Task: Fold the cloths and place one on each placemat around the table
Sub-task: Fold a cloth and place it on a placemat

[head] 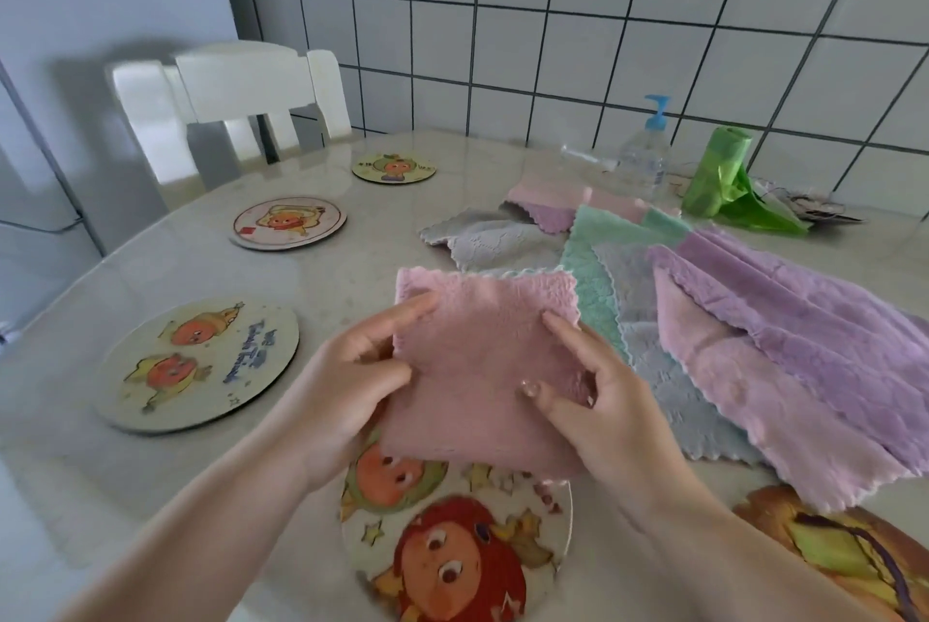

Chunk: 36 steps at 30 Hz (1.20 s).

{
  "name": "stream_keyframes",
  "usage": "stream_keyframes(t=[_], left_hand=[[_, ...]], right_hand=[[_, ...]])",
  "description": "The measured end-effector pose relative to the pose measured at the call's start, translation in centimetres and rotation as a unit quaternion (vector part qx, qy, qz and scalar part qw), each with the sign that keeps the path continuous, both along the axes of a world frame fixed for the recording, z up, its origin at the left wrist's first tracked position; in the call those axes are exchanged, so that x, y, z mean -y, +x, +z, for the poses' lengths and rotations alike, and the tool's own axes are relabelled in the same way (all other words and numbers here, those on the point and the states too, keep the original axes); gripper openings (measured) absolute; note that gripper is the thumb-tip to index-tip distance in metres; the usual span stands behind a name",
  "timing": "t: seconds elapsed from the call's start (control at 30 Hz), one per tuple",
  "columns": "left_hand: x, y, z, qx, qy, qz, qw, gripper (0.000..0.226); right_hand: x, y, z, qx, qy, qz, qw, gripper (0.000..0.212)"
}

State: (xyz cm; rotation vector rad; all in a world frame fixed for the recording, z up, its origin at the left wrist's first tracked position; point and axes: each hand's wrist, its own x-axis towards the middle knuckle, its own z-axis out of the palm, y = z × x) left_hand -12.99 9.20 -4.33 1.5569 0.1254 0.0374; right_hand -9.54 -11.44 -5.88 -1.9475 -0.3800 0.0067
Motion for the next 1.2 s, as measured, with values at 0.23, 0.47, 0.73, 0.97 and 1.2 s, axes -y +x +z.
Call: stream_keyframes(t=[0.23, 0.47, 0.73, 0.97, 1.2], left_hand=[[-1.7, 9.0, 3.9, -0.027, -0.102, -0.053, 0.993, 0.064], [-6.5, 14.1, 9.0, -0.084, -0.141, -0.013, 0.986, 0.070], [-15.9, 21.5, 12.5, -0.138, -0.115, -0.029, 0.983, 0.067], [-21.7, 29.2, 11.2, -0.144, -0.018, -0.058, 0.988, 0.059], [-24.6, 39.0, 6.4, -0.069, 0.272, -0.119, 0.952, 0.045]], right_hand=[[-1.9, 8.5, 1.9, -0.247, 0.277, -0.015, 0.929, 0.037], [-6.6, 14.4, 6.9, -0.452, 0.334, 0.049, 0.826, 0.043], [-14.7, 21.3, 11.2, -0.424, 0.322, -0.021, 0.846, 0.045], [-20.4, 27.7, 12.0, -0.379, 0.342, -0.075, 0.856, 0.033], [-23.0, 34.9, 8.8, -0.257, 0.015, -0.023, 0.966, 0.046]])
